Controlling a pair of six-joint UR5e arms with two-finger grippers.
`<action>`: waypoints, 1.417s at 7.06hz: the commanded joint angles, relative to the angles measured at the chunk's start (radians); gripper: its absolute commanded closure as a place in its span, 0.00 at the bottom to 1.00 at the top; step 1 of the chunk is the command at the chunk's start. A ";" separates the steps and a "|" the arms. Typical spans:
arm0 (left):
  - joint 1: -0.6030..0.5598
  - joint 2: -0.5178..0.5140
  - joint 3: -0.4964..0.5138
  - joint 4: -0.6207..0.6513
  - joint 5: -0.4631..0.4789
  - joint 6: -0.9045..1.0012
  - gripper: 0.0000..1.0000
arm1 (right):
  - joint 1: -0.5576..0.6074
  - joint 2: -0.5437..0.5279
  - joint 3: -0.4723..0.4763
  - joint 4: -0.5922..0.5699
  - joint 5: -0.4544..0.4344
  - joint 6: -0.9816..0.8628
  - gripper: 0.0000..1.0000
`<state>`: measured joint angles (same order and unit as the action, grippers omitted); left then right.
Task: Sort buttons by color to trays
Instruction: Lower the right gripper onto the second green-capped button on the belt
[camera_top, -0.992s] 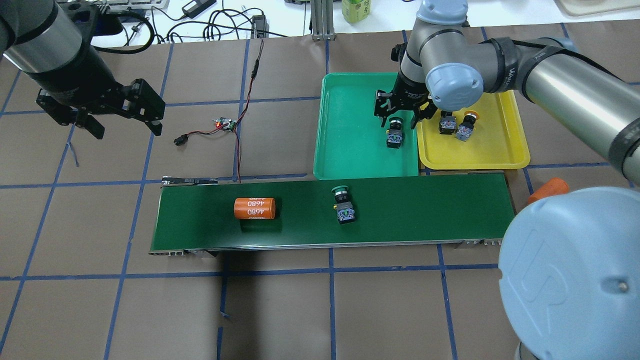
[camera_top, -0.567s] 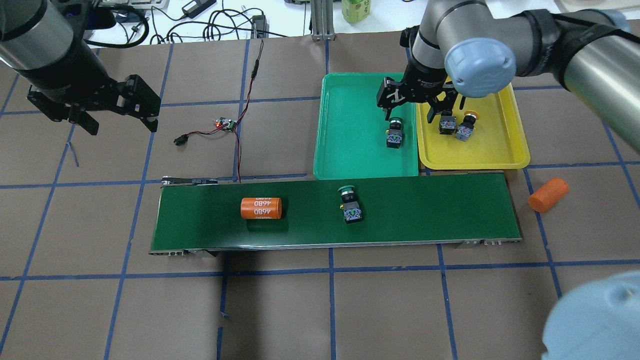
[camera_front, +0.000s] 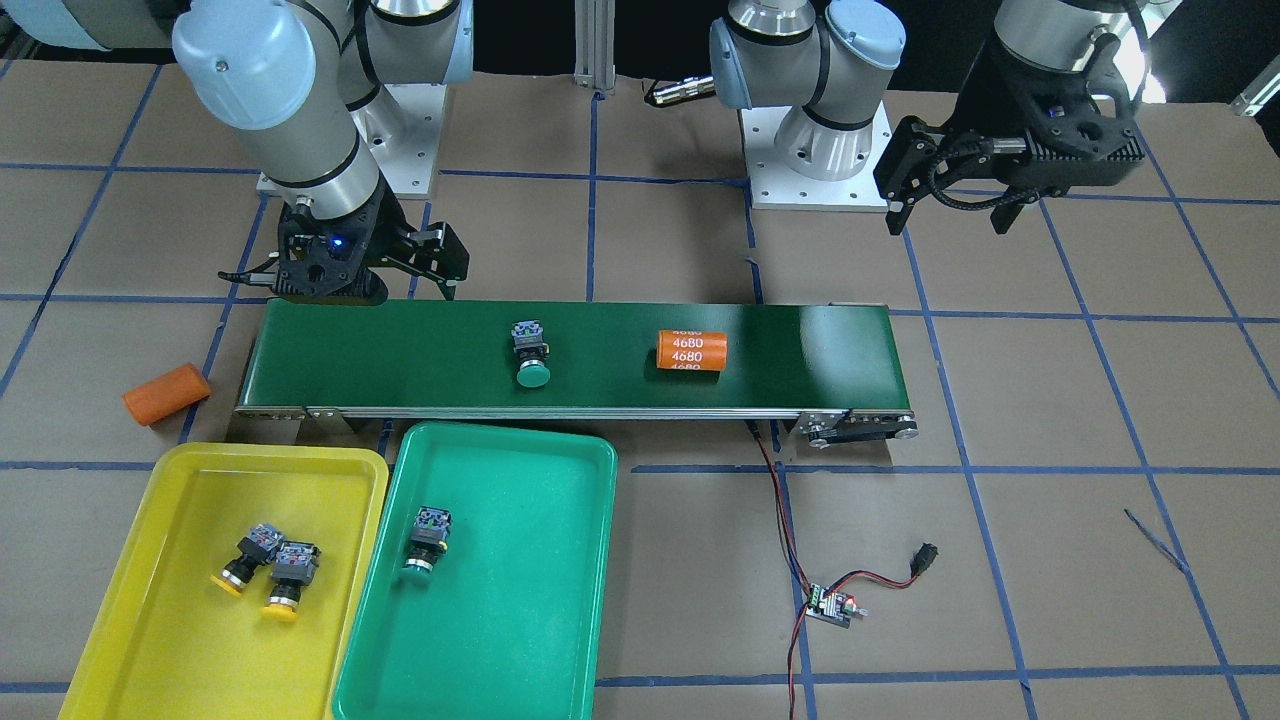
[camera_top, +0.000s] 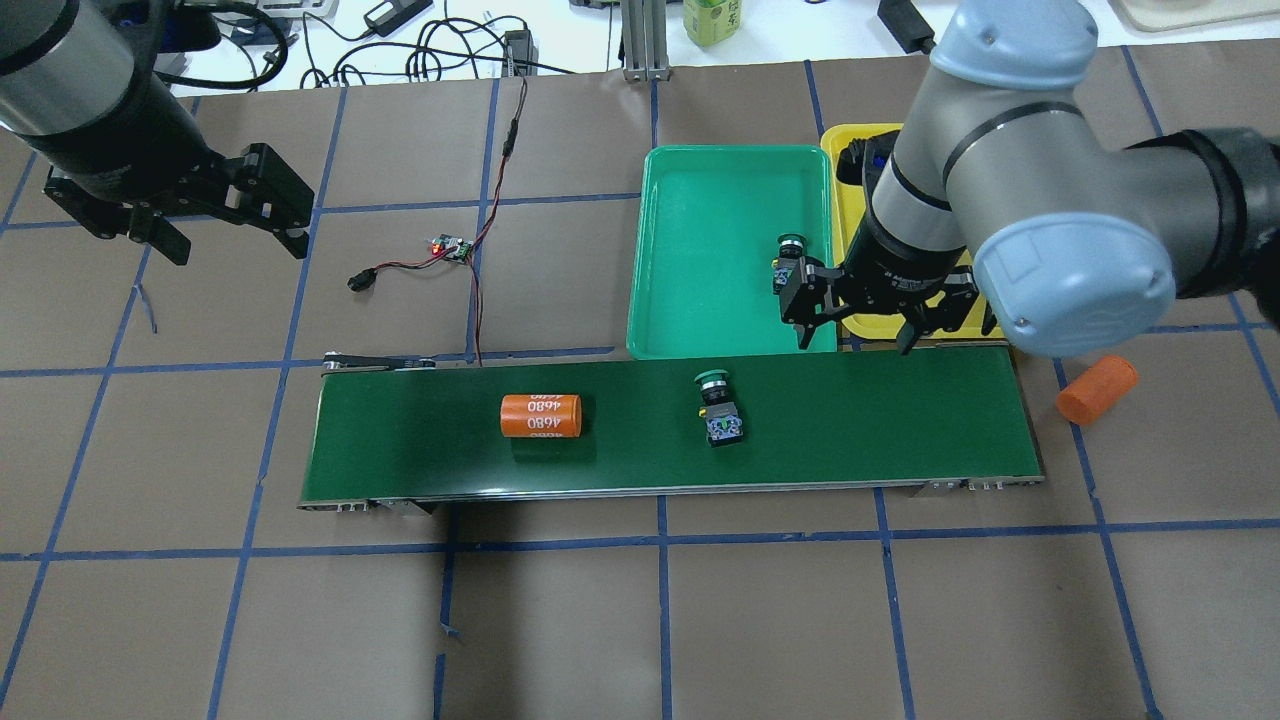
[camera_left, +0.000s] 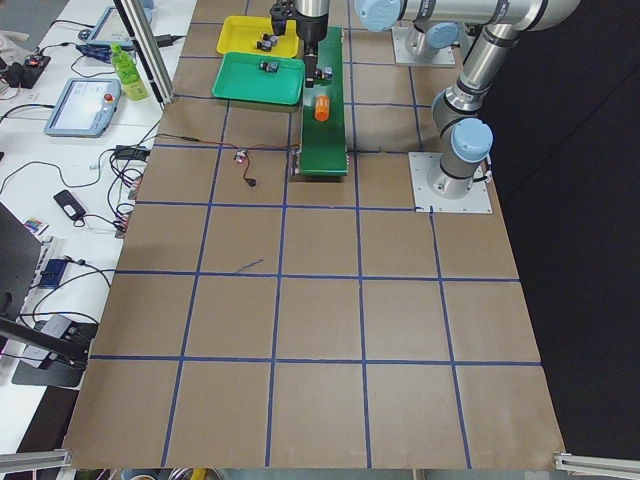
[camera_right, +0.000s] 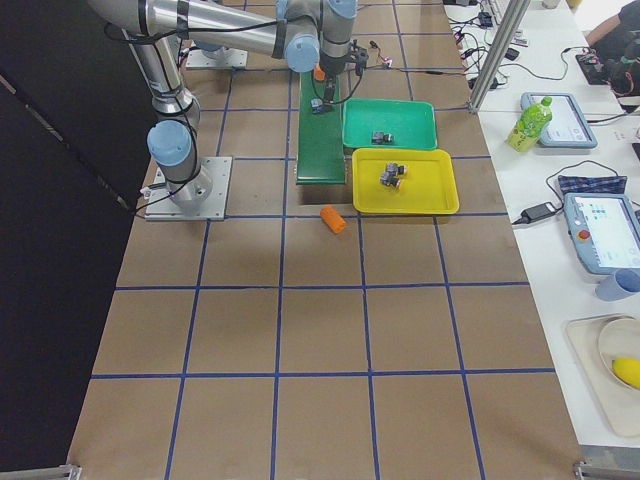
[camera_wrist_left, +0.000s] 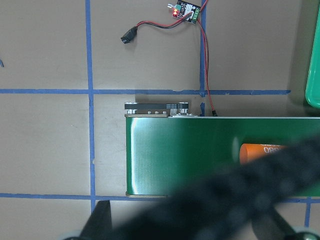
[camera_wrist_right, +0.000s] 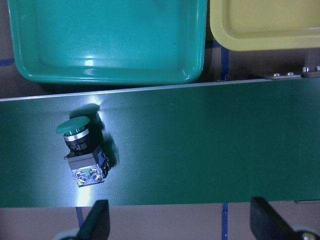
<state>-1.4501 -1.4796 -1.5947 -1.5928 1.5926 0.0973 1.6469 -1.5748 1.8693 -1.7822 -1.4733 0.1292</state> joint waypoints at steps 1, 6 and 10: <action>0.000 -0.014 -0.002 0.004 -0.003 0.002 0.00 | 0.058 -0.010 0.050 -0.023 -0.001 -0.002 0.00; -0.001 -0.015 0.007 0.011 -0.005 -0.002 0.00 | 0.129 0.139 0.057 -0.129 -0.001 -0.003 0.00; -0.001 -0.016 0.005 0.014 -0.005 -0.002 0.00 | 0.128 0.208 0.076 -0.193 -0.010 -0.003 0.00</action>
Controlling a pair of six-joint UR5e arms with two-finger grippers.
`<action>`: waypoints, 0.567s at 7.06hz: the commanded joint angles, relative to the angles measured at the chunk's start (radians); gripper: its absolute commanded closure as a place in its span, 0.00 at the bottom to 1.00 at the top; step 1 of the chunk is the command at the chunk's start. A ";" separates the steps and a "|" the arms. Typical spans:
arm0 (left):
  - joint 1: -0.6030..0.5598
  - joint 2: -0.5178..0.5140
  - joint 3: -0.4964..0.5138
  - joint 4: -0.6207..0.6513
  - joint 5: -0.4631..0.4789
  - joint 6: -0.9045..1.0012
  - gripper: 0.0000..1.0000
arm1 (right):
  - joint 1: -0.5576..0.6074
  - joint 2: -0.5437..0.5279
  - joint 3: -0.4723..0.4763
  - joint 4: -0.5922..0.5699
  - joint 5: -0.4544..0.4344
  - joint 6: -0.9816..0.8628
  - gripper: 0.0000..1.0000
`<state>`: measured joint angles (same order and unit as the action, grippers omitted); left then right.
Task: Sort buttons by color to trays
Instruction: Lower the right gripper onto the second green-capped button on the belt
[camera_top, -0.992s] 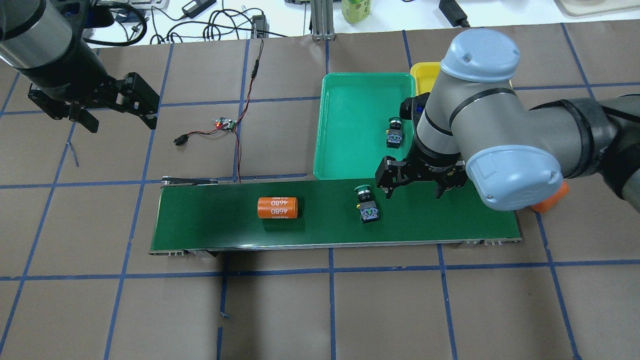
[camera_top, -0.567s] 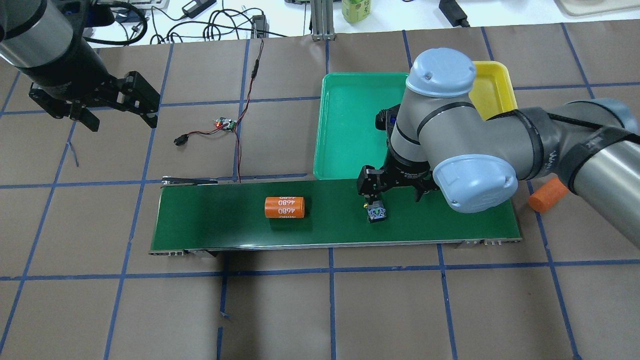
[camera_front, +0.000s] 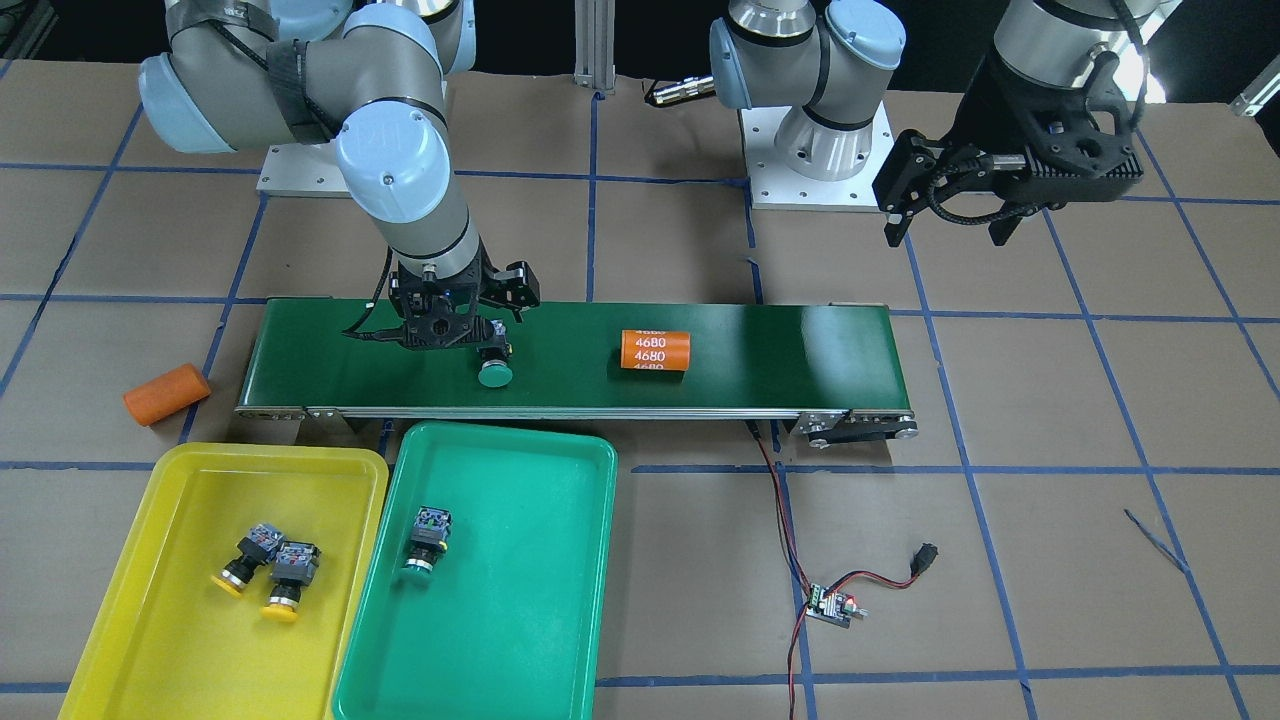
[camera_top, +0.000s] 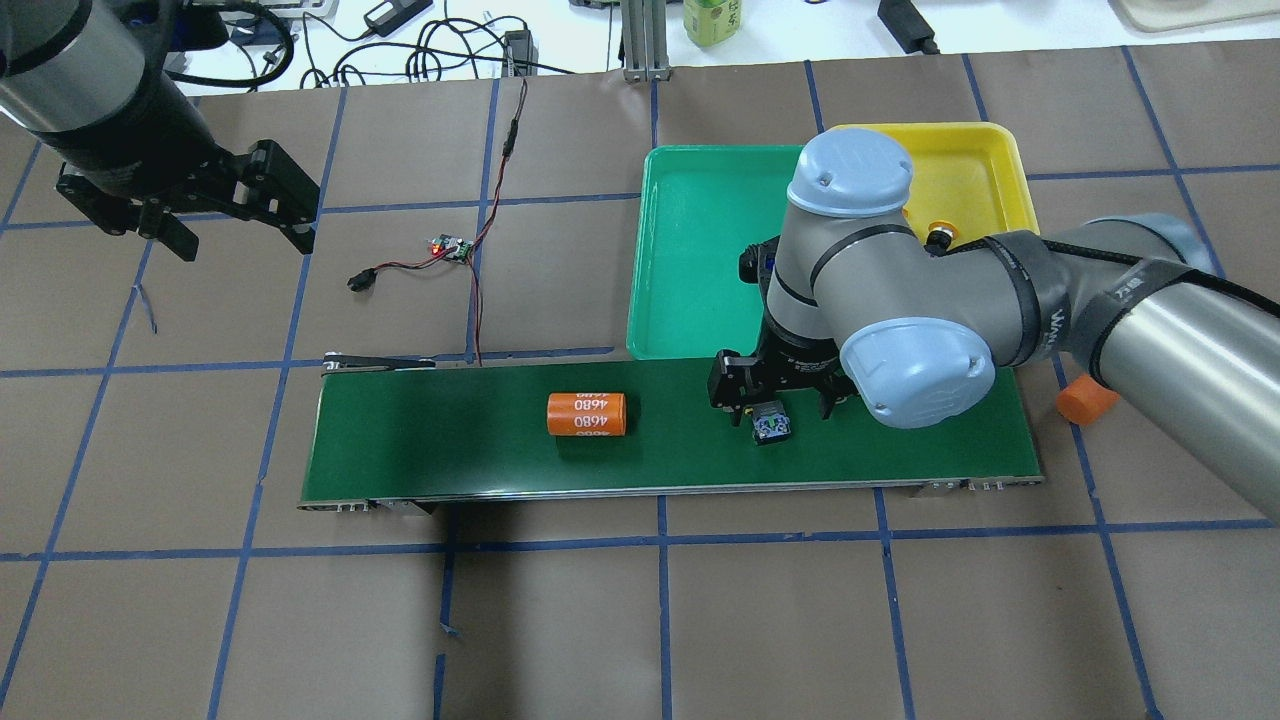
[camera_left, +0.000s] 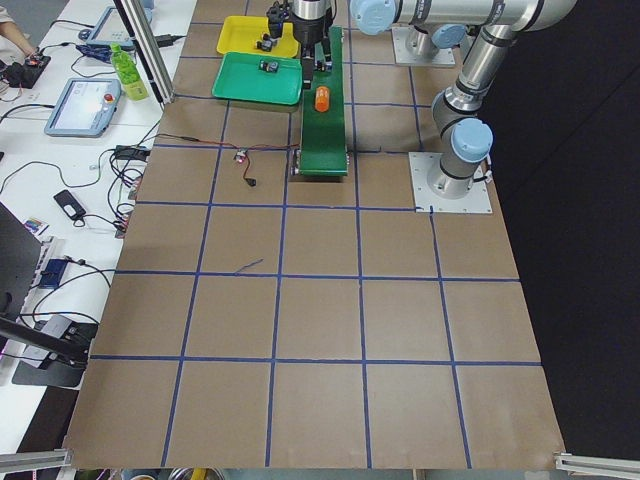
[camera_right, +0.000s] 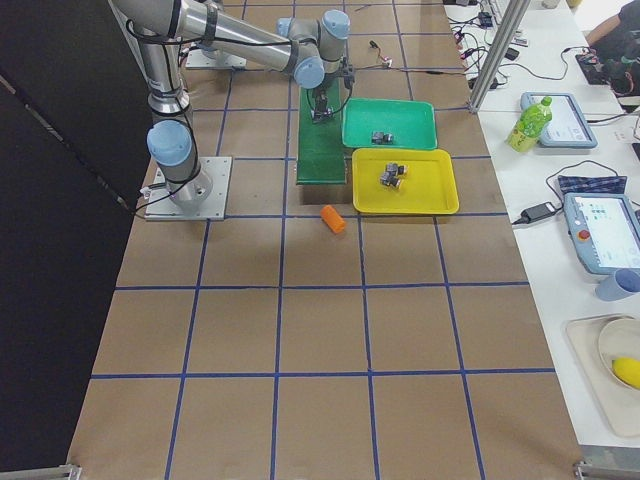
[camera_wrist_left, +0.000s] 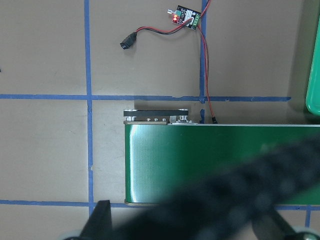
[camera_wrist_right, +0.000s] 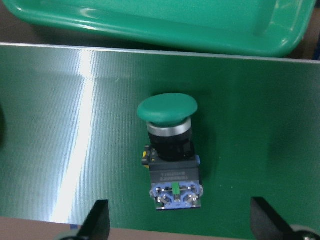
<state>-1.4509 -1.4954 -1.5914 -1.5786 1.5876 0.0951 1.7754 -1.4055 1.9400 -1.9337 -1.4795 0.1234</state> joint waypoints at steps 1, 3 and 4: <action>0.000 0.000 0.002 0.000 0.000 0.000 0.00 | -0.002 0.065 0.005 -0.079 -0.005 0.001 0.04; 0.000 -0.002 0.002 0.000 0.000 0.000 0.00 | -0.014 0.065 0.004 -0.071 -0.008 0.004 0.99; 0.000 0.000 0.001 0.000 0.000 0.000 0.00 | -0.016 0.063 0.002 -0.068 -0.046 -0.004 1.00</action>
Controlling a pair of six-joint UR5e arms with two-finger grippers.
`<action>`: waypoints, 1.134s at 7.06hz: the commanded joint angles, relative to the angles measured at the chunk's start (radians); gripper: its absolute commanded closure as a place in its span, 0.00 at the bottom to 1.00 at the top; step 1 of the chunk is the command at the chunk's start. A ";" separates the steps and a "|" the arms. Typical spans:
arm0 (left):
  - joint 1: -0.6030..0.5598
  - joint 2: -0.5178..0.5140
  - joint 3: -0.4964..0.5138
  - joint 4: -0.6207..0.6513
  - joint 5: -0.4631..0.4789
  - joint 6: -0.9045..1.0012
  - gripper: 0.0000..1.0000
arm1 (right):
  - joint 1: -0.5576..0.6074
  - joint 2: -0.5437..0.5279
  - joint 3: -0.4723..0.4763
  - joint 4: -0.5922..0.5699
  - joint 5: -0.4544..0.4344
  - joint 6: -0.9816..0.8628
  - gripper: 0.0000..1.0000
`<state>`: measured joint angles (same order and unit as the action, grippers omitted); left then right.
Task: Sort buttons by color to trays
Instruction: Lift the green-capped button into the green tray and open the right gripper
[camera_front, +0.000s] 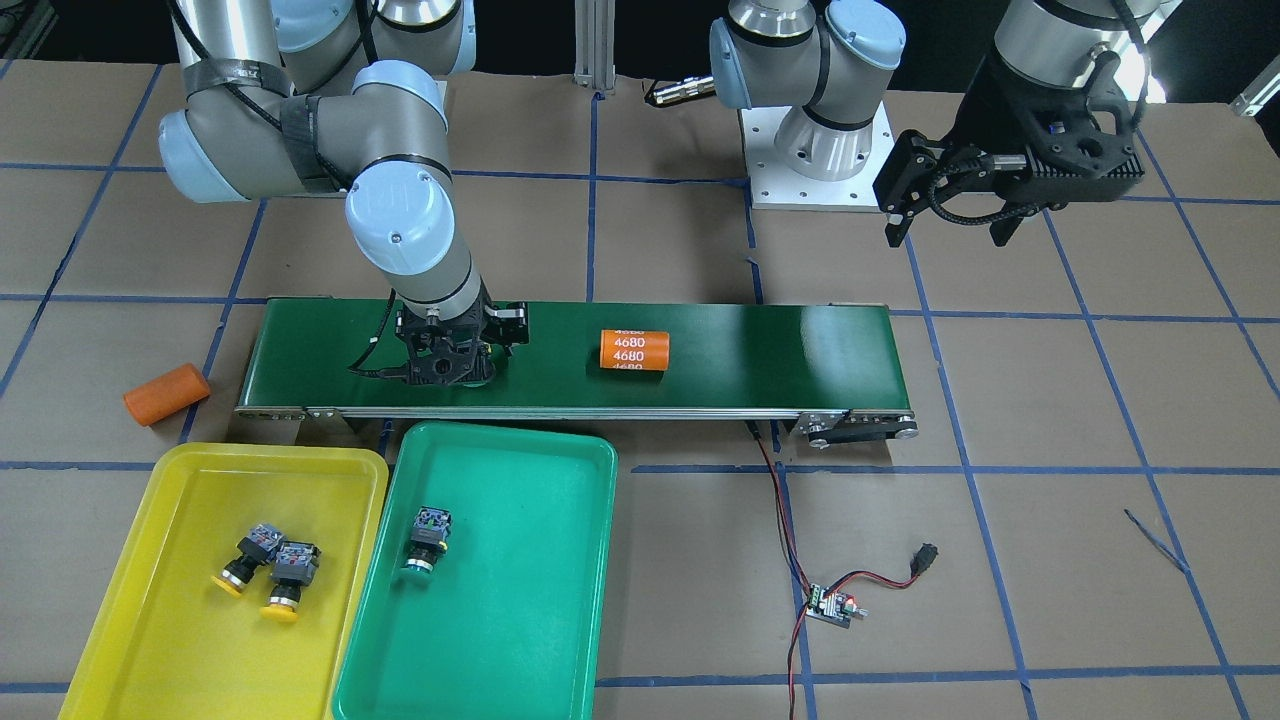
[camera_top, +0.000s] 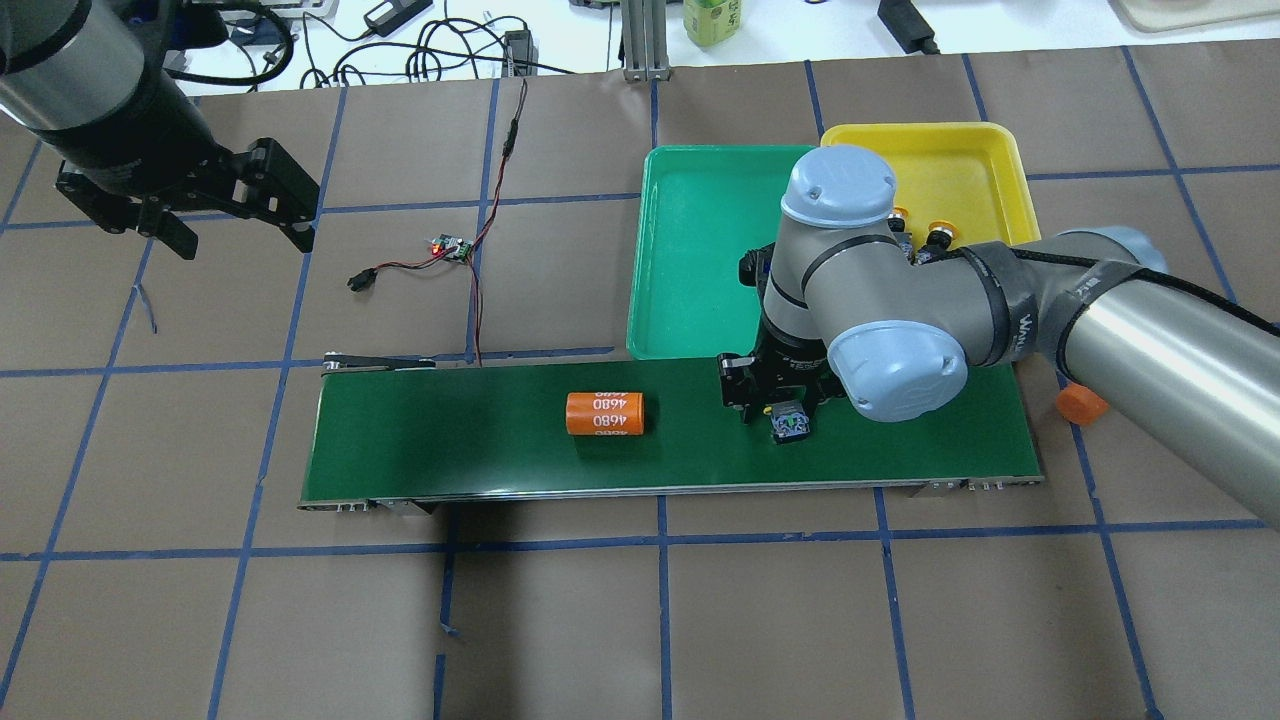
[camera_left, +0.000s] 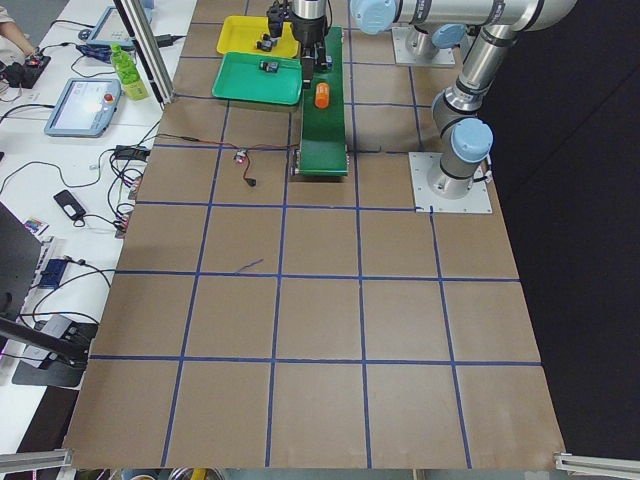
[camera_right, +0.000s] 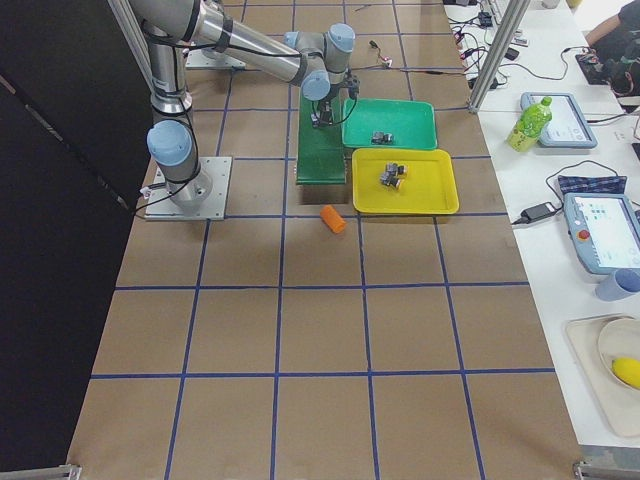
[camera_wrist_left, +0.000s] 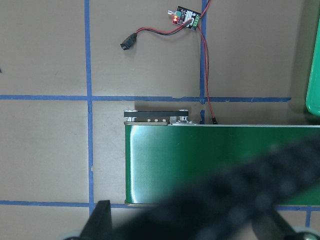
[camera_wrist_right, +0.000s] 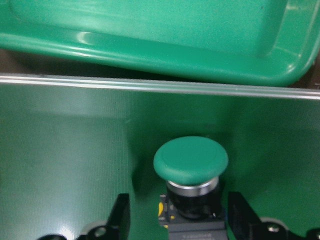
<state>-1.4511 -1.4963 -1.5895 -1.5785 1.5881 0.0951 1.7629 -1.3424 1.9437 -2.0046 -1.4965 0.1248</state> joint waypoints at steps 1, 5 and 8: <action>0.000 0.004 -0.003 0.000 -0.002 0.000 0.00 | -0.006 -0.003 -0.003 -0.003 -0.083 -0.013 1.00; -0.002 -0.001 -0.001 0.002 0.000 0.000 0.00 | -0.036 0.061 -0.304 -0.017 -0.068 0.002 1.00; 0.005 0.004 0.008 0.000 0.000 0.000 0.00 | -0.027 0.277 -0.439 -0.058 -0.065 0.002 0.36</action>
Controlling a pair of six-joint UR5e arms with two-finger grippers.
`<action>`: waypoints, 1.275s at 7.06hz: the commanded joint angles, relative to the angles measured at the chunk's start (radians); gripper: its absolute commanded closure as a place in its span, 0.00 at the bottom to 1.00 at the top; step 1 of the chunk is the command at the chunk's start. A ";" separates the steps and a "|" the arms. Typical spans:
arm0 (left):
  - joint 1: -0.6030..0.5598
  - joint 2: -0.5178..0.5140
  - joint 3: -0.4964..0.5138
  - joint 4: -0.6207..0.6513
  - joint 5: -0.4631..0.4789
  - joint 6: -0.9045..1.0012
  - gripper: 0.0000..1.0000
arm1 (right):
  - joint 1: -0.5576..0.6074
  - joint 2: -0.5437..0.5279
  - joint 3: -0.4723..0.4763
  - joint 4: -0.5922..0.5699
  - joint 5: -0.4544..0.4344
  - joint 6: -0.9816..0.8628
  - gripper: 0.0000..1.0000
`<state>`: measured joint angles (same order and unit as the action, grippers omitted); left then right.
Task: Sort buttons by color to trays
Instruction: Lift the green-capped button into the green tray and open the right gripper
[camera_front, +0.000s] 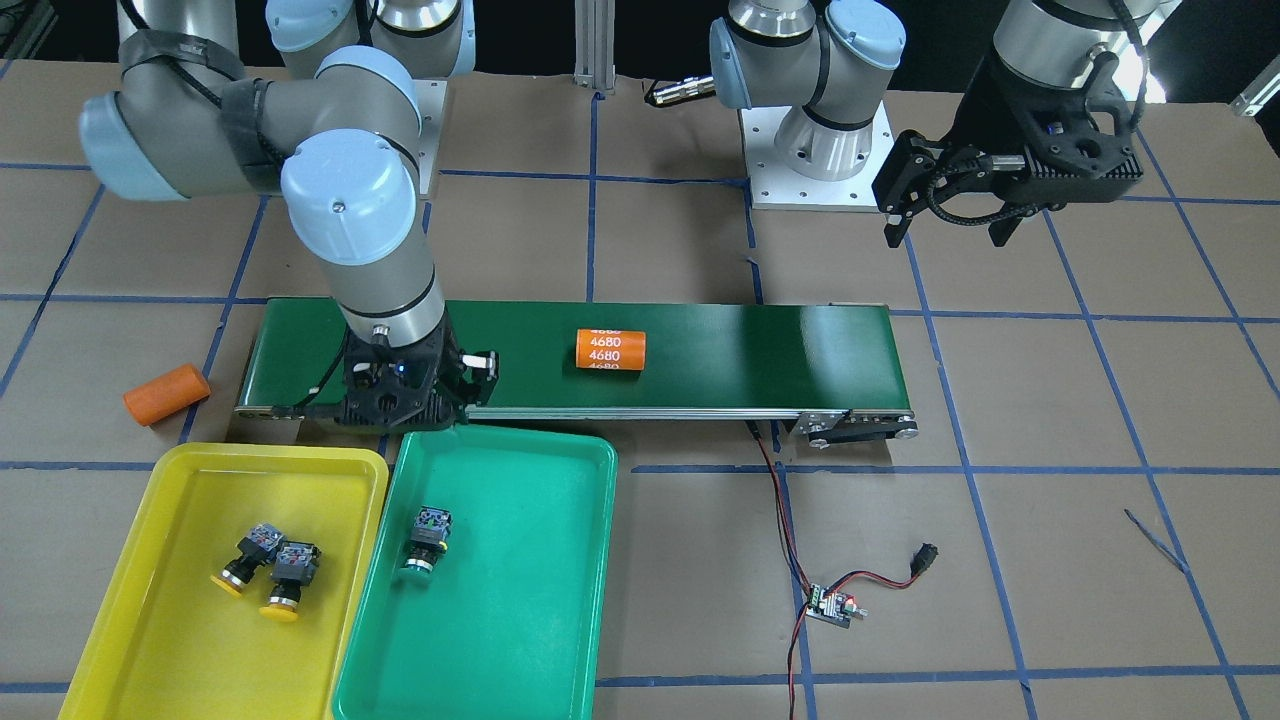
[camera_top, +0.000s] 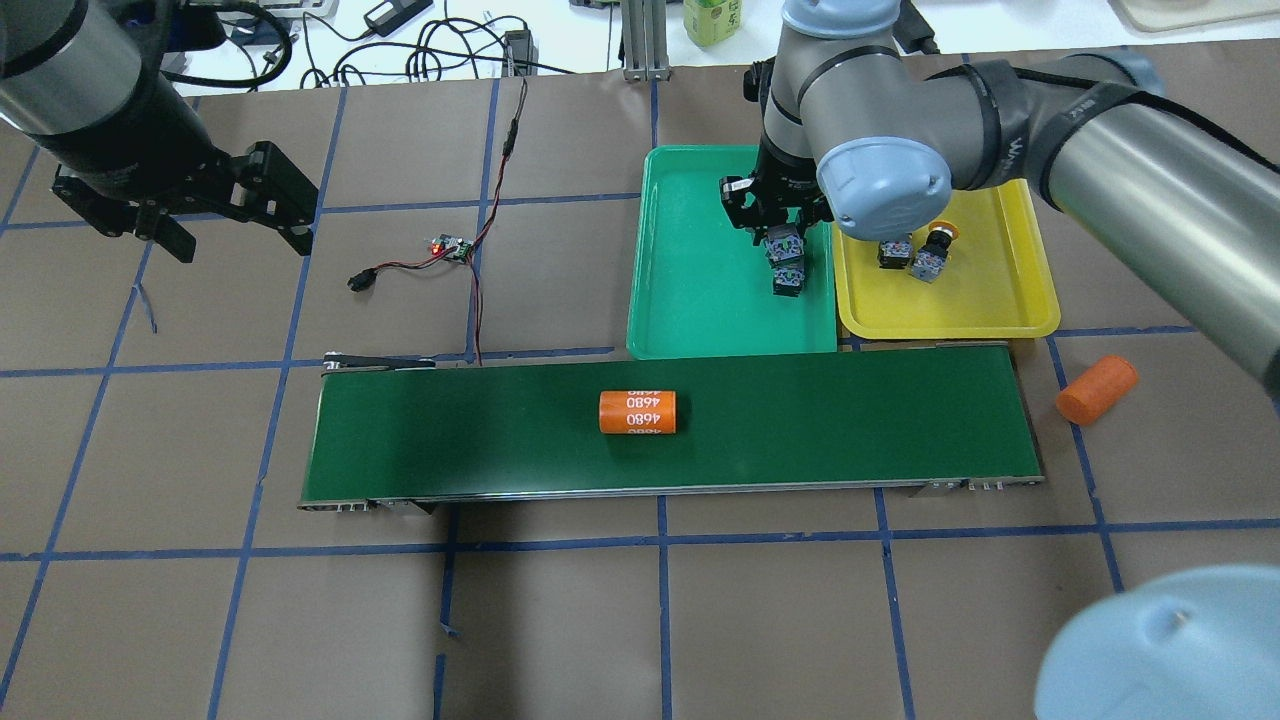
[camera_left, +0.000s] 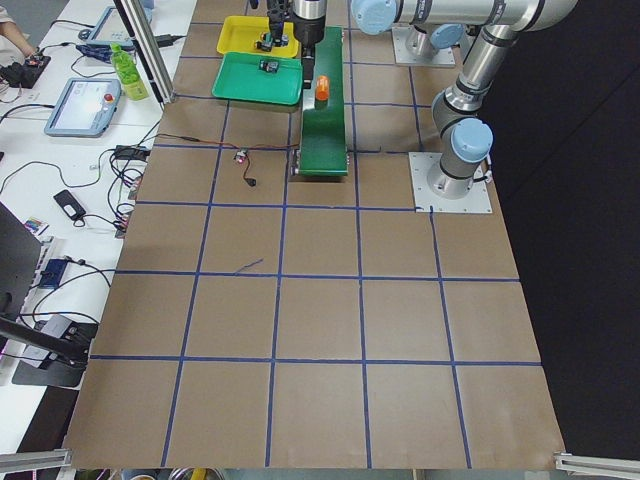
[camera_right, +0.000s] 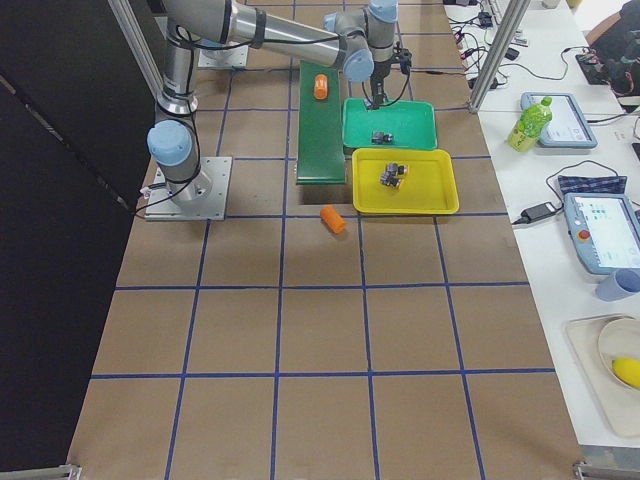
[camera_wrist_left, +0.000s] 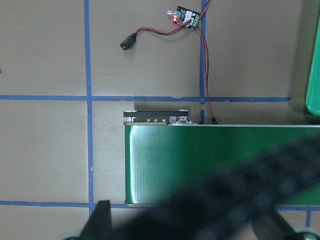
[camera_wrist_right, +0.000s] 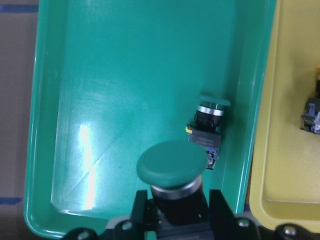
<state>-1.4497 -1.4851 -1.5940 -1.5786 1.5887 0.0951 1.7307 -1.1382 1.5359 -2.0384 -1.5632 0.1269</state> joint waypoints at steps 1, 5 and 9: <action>0.003 -0.015 0.003 0.005 0.000 -0.014 0.00 | 0.006 0.081 -0.030 -0.025 0.002 -0.001 0.06; -0.003 -0.012 0.014 0.011 -0.001 -0.002 0.00 | -0.026 -0.108 -0.025 0.172 0.002 0.000 0.00; -0.008 -0.015 -0.001 0.012 0.000 -0.002 0.00 | -0.087 -0.446 0.038 0.533 0.015 -0.057 0.00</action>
<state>-1.4567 -1.4984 -1.5915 -1.5677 1.5880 0.0937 1.6295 -1.4905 1.5415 -1.5778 -1.5491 0.0563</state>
